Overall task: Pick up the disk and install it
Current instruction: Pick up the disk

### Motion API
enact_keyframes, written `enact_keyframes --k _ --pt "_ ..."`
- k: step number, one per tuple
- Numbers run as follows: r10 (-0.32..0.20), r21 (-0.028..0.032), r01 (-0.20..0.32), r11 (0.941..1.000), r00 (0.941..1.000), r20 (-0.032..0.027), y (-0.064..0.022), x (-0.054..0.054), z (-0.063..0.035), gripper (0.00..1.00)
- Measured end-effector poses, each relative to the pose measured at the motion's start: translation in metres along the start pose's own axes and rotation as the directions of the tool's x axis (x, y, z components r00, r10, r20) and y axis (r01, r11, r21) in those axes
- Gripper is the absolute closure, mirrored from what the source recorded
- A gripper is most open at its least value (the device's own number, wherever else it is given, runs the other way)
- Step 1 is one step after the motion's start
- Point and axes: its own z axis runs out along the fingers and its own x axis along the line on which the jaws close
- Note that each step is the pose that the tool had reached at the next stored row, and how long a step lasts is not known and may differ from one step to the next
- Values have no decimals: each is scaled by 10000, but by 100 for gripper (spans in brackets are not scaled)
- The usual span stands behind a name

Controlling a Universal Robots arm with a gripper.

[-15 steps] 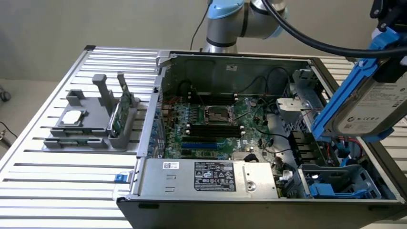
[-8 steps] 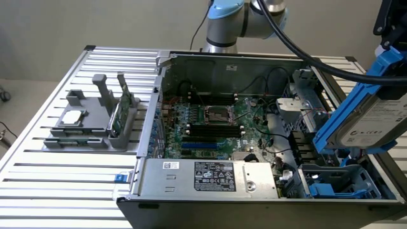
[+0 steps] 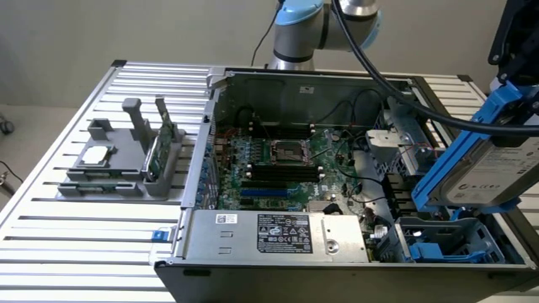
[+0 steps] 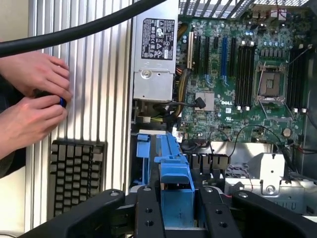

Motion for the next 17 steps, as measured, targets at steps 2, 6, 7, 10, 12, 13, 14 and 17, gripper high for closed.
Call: enact_keyframes --k 2,6,7,10,12,13,14,17 --pt "123 2 -123 9999 9999 2 -11 0 34 67" --pt "247 3 -247 9997 9997 11 -64 4 107 67" --pt "251 3 -251 9997 9997 8 -77 8 122 67" --pt "253 3 -253 9997 9997 7 -86 44 173 67" --pt "251 4 -251 9997 9997 11 -93 58 193 67" --pt "251 3 -251 9997 9997 9 -93 60 202 67" --pt "252 3 -252 9997 9997 12 -94 61 218 67" --pt "252 3 -252 9997 9997 11 -97 62 269 67"
